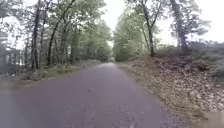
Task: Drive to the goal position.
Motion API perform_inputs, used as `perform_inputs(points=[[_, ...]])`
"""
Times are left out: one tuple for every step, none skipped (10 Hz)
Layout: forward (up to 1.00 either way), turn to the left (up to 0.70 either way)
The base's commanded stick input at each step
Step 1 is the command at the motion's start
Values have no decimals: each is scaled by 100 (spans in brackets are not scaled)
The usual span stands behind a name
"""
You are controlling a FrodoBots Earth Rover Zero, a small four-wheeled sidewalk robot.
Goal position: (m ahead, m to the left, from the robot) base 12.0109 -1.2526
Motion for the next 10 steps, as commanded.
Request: perform_inputs(points=[[70, 0], [70, 0], [70, 0], [70, 0], [70, 0], [70, 0], [70, 0], [70, 0], [70, 0], [70, 0]])
